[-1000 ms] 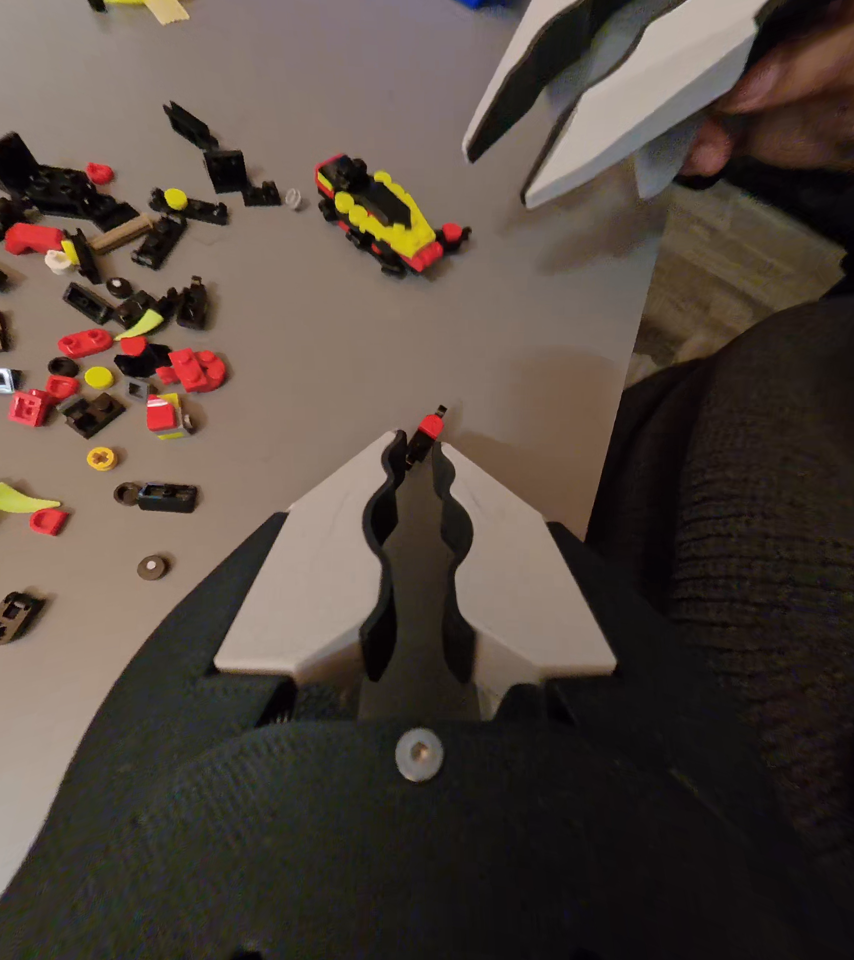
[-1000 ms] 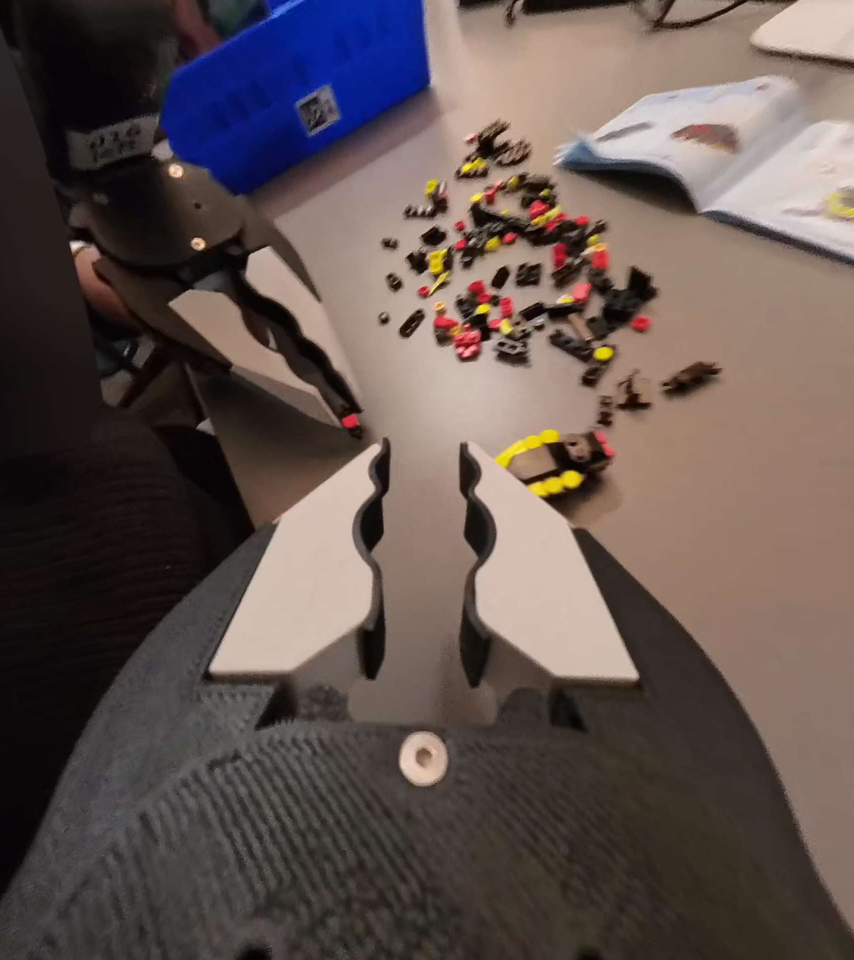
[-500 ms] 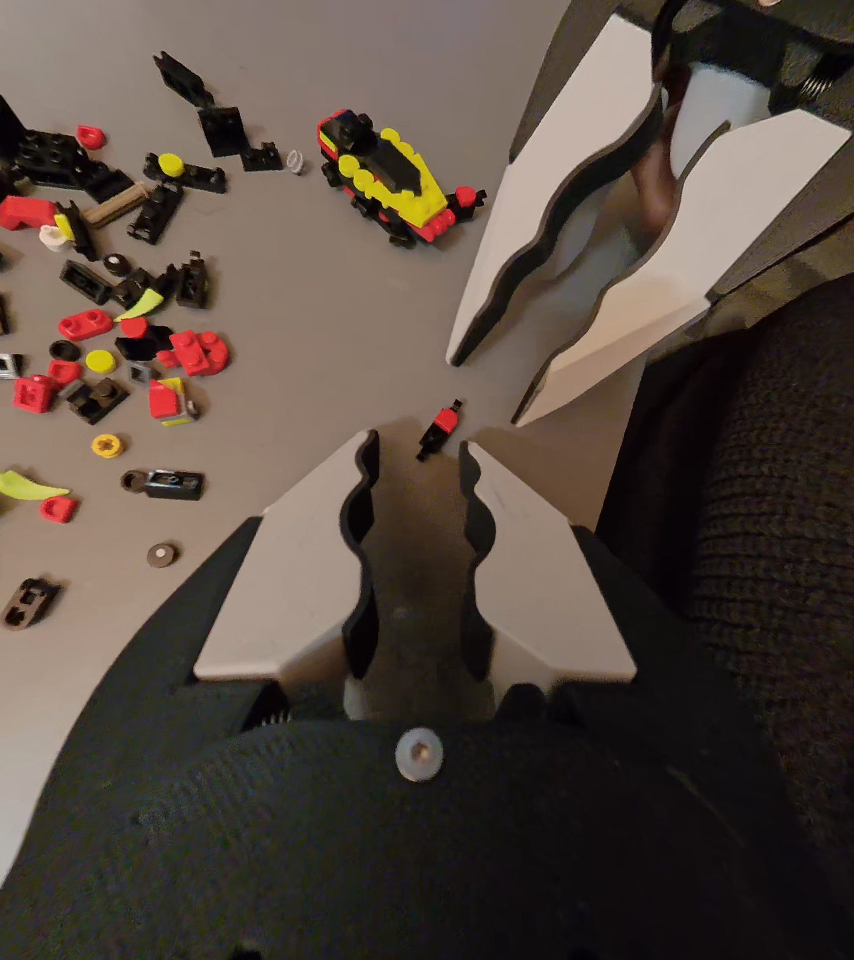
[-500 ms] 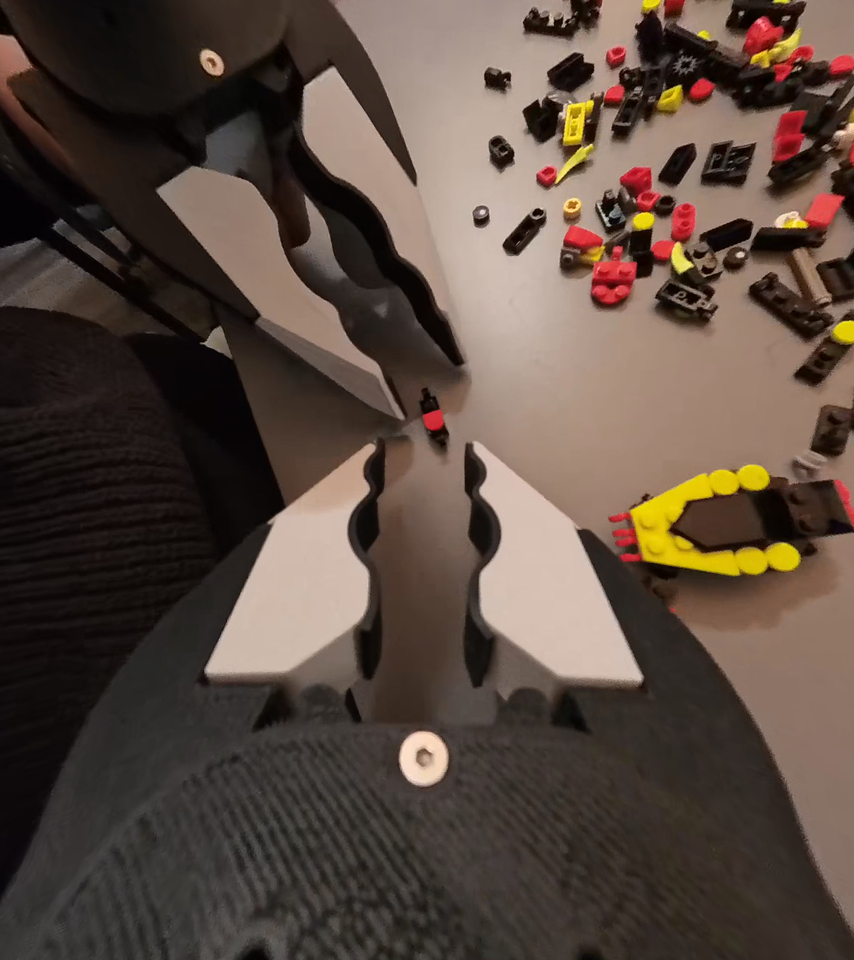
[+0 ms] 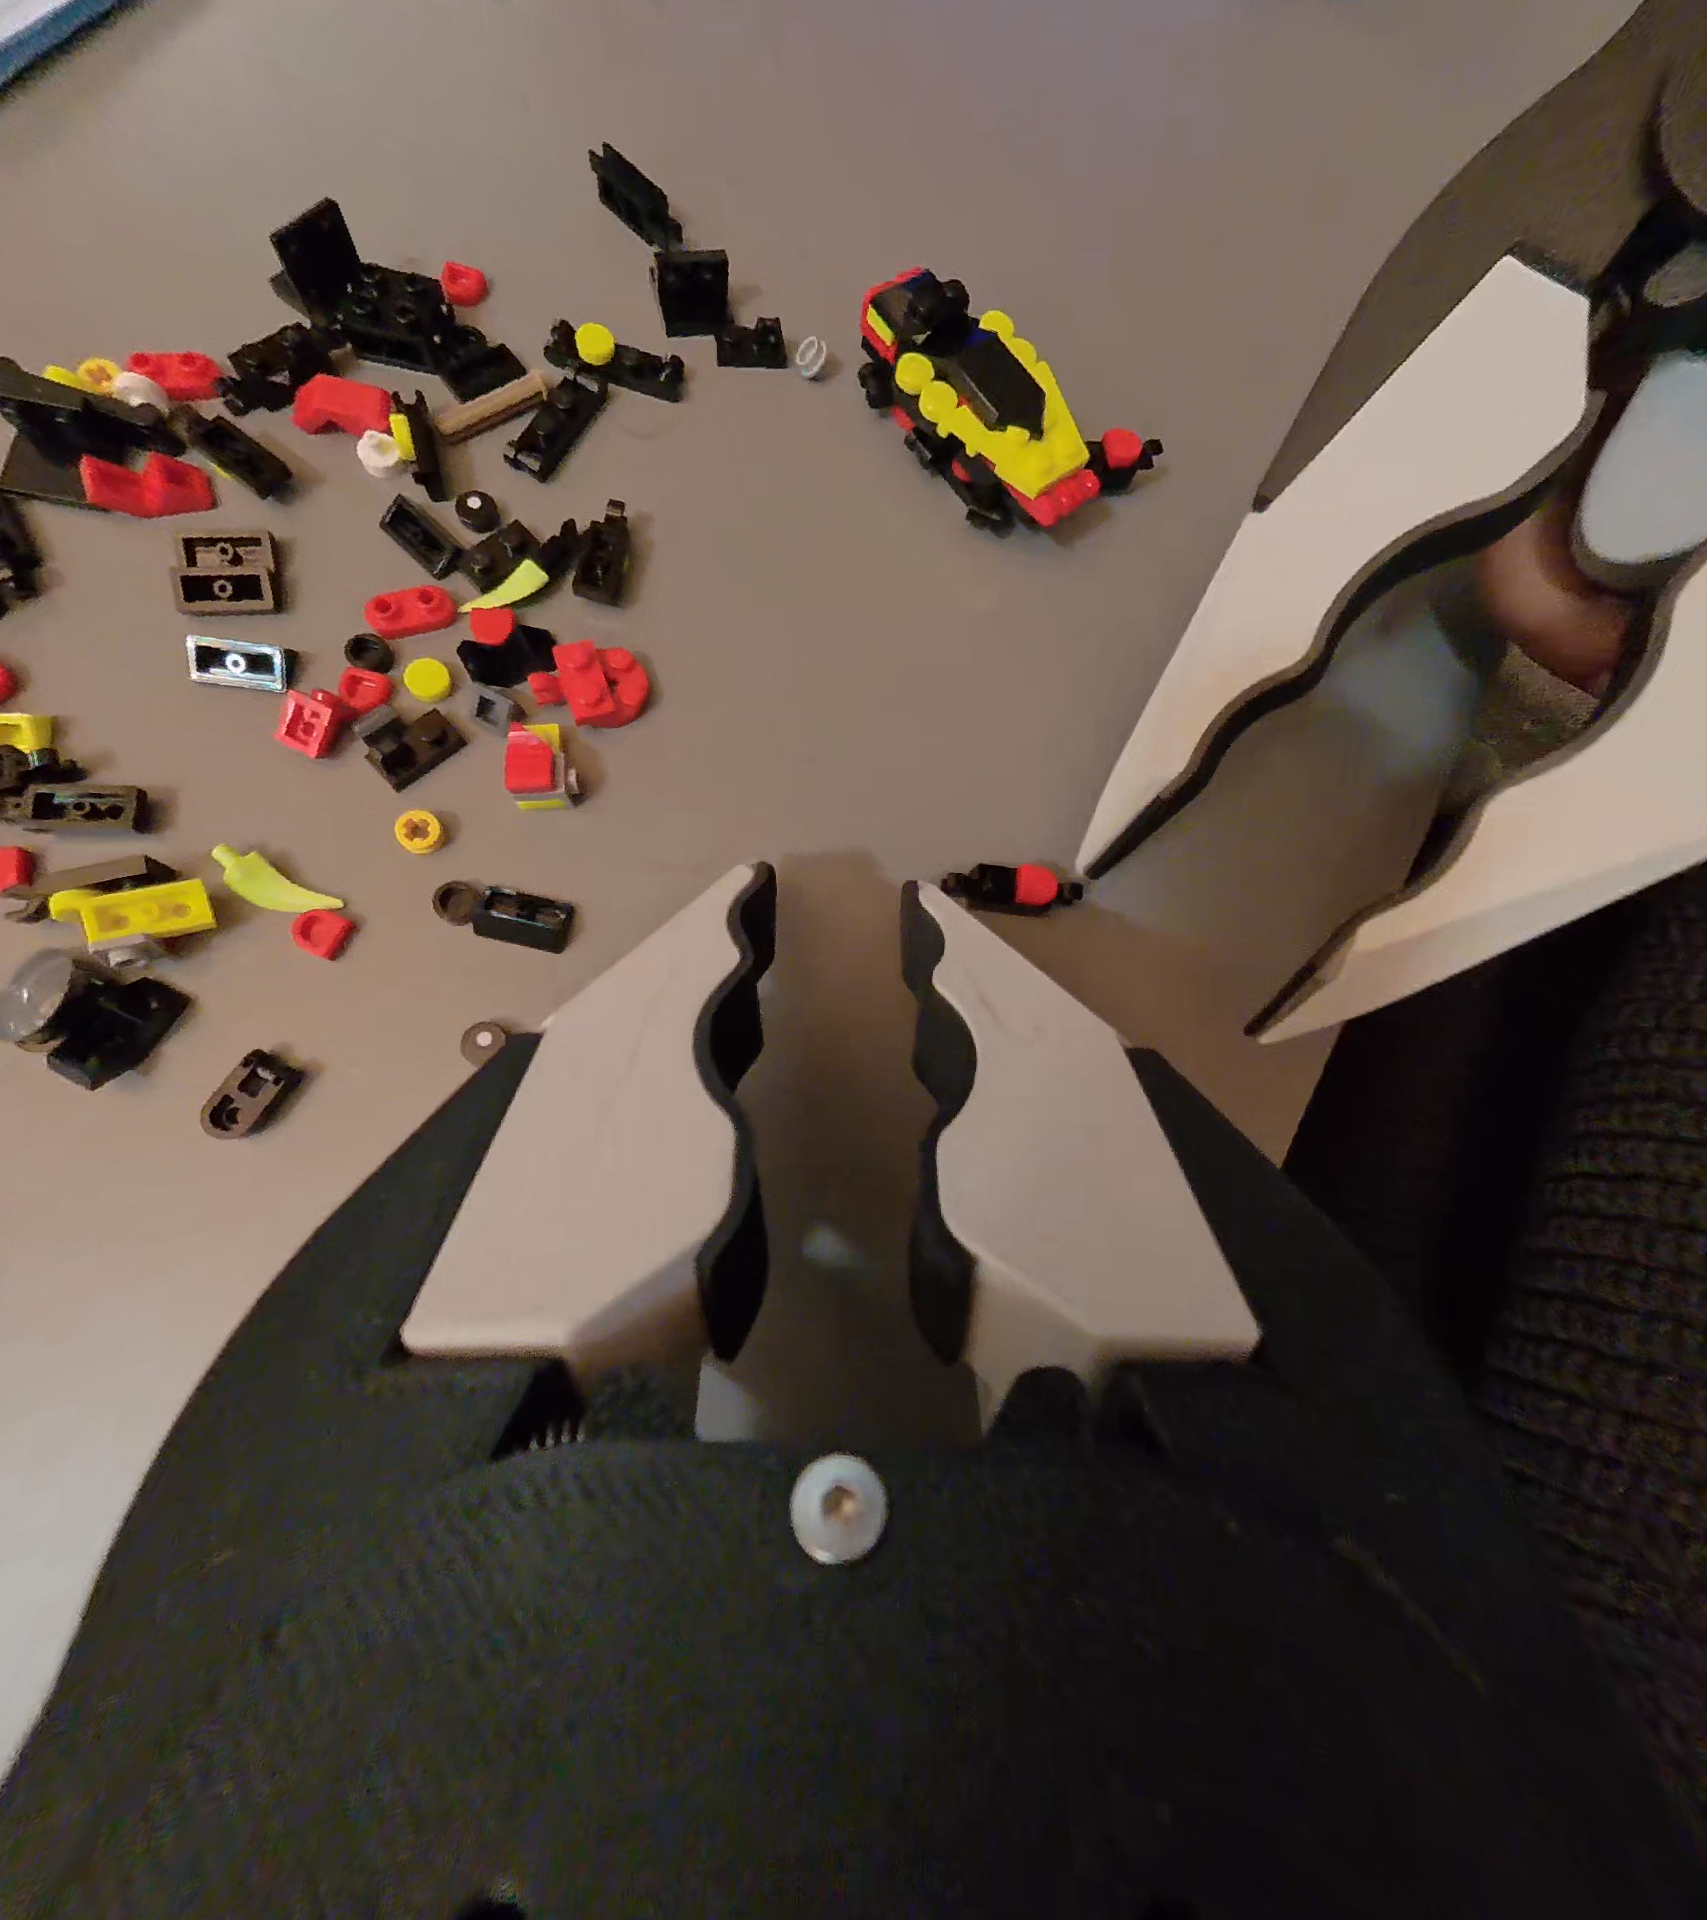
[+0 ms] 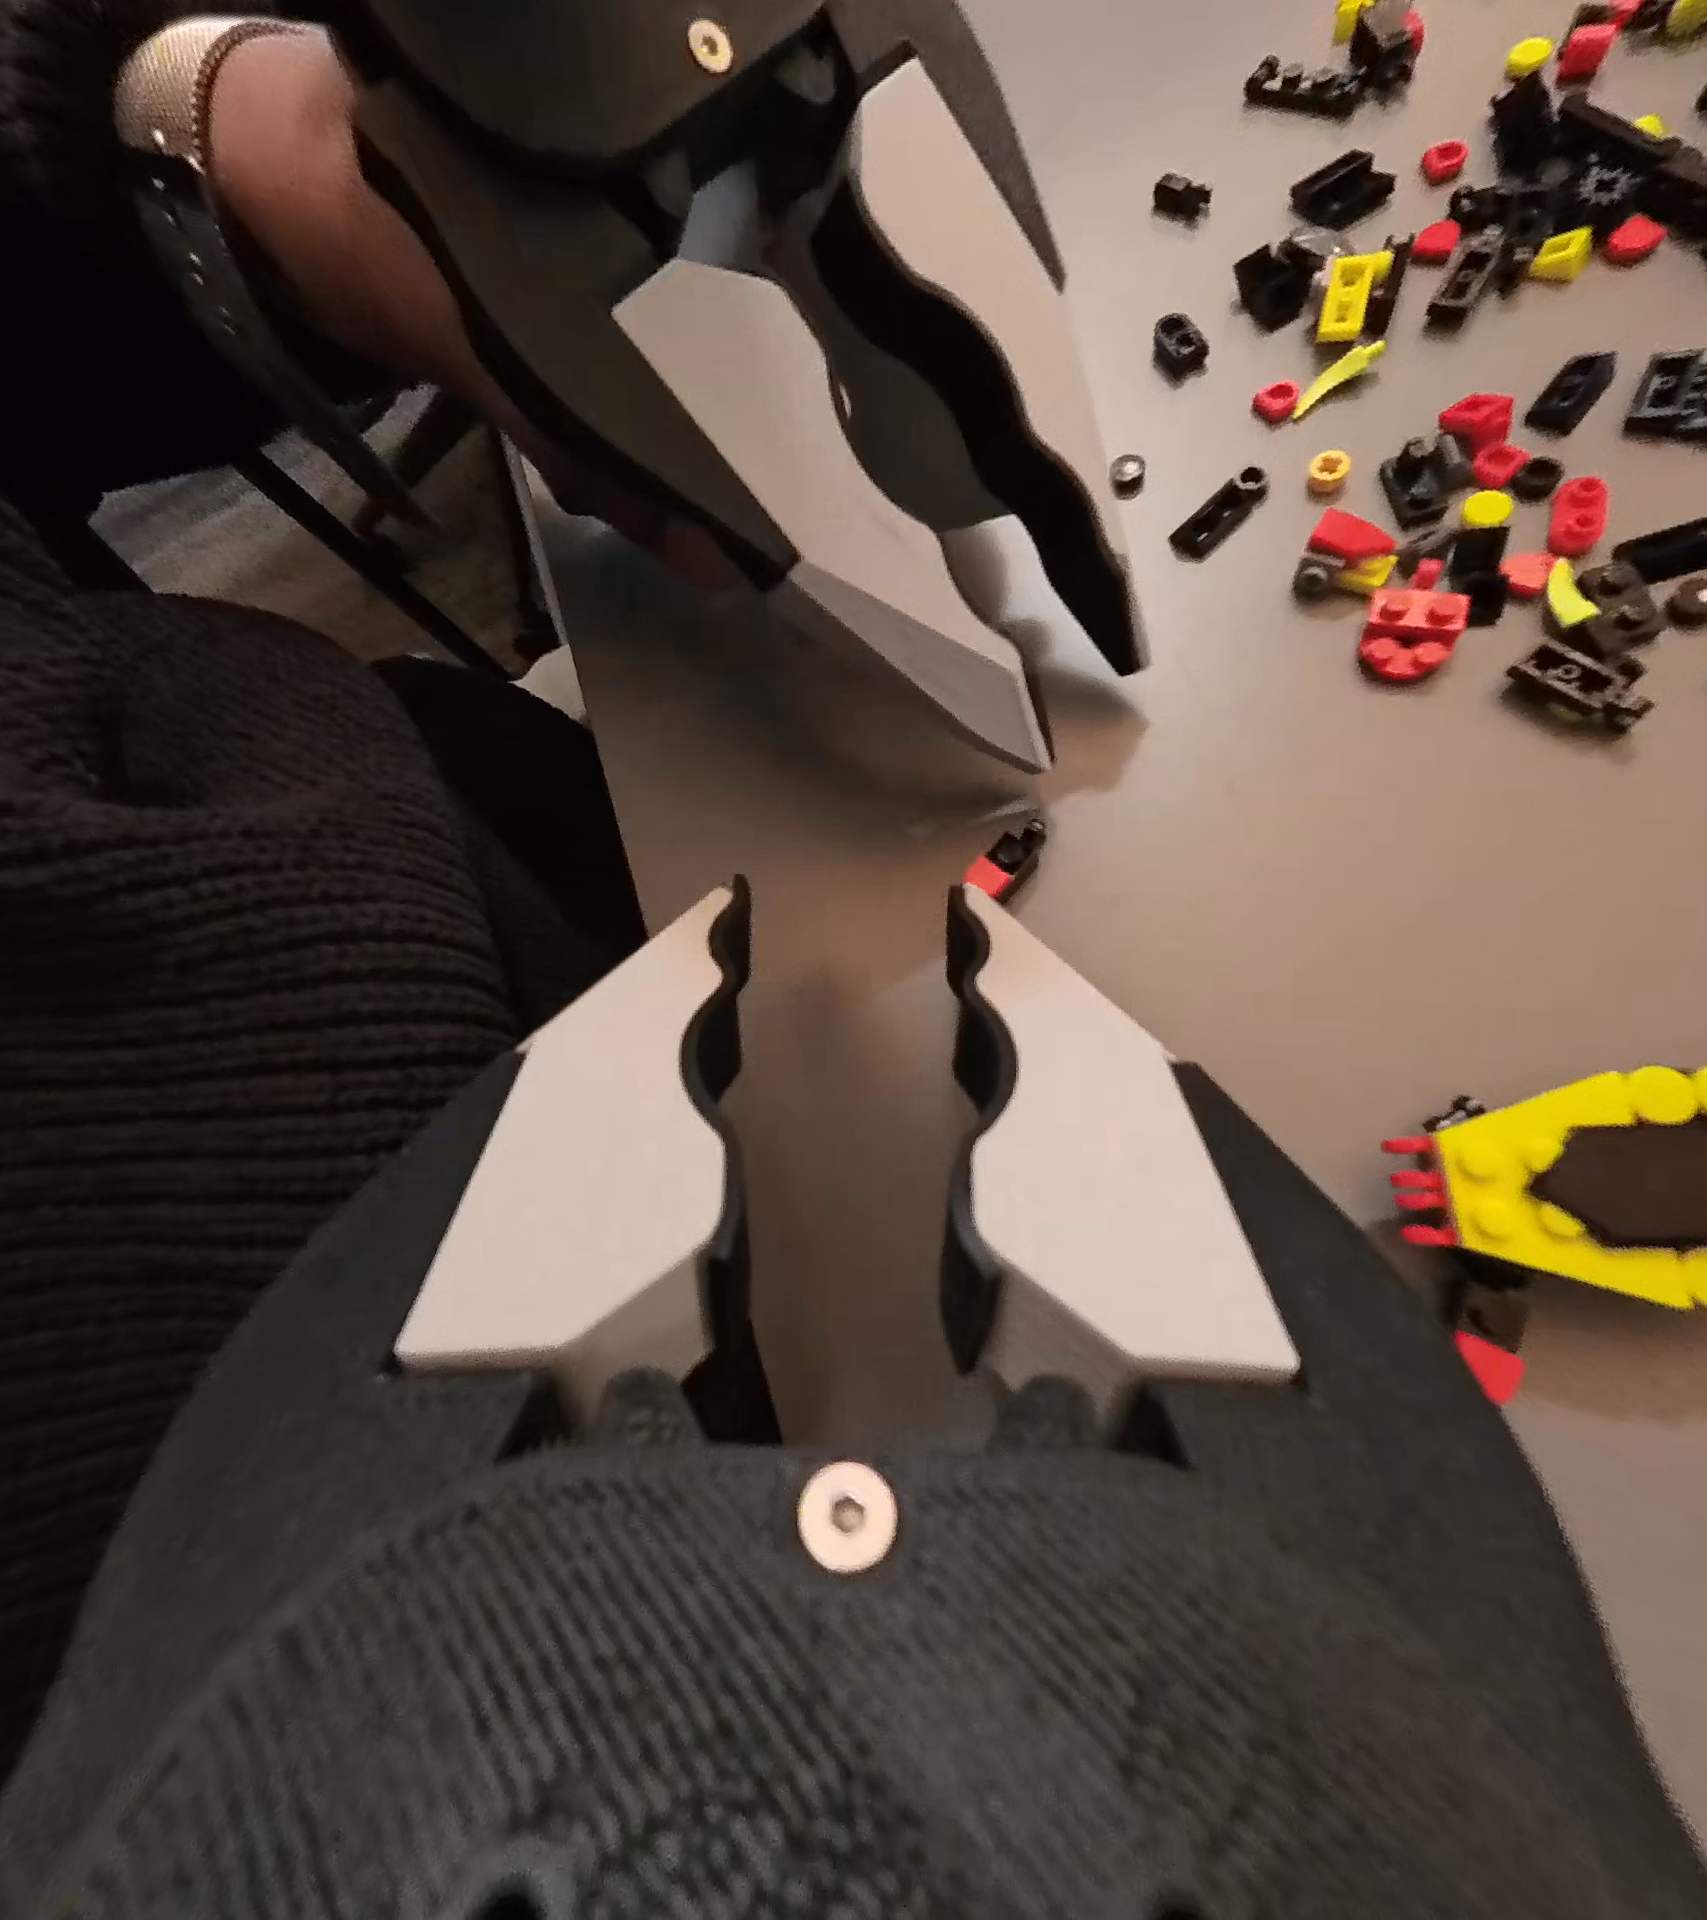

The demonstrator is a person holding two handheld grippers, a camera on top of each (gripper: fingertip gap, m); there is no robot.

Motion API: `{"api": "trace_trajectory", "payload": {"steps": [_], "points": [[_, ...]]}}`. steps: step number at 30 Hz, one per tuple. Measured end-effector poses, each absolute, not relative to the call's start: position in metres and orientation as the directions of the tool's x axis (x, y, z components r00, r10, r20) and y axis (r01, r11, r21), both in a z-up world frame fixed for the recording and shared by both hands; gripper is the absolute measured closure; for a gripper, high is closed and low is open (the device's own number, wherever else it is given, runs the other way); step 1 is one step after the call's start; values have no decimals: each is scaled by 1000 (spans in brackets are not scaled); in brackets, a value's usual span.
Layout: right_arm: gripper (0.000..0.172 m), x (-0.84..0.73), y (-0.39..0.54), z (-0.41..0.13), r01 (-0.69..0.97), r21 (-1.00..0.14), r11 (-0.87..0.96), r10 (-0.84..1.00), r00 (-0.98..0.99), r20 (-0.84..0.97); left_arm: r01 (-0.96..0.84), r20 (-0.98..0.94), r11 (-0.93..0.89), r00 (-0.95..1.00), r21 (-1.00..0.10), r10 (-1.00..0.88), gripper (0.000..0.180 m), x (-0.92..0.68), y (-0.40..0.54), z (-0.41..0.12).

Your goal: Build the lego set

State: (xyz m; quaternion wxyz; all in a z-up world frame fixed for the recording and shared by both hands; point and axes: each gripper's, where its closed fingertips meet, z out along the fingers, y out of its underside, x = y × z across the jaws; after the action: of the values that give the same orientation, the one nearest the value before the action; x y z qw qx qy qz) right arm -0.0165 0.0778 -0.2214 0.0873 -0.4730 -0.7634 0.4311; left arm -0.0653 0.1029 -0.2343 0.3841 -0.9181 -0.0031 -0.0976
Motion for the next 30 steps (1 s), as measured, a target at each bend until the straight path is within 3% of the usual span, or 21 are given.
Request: {"api": "trace_trajectory", "payload": {"steps": [12, 16, 21, 26, 30], "points": [[128, -23, 67, -231, 670, -718, 188, 806, -523, -277, 59, 237, -775, 964, -630, -118, 170, -42, 84, -236], [120, -22, 59, -230, 671, -720, 177, 784, -538, -308, 89, 273, -774, 956, -627, -111, 167, -44, 83, -236], [120, -25, 68, -215, 663, -746, 65, 768, -510, -387, 110, 317, -773, 940, -625, -123, 160, -36, 85, -236], [122, -30, 105, -207, 637, -771, 15, 829, -439, -347, 110, 281, -752, 954, -650, -103, 148, -34, 96, -238], [125, -31, 122, -195, 609, -788, -89, 826, -396, -400, 6, 138, -752, 984, -660, -114, 166, -42, 97, -242]]}}
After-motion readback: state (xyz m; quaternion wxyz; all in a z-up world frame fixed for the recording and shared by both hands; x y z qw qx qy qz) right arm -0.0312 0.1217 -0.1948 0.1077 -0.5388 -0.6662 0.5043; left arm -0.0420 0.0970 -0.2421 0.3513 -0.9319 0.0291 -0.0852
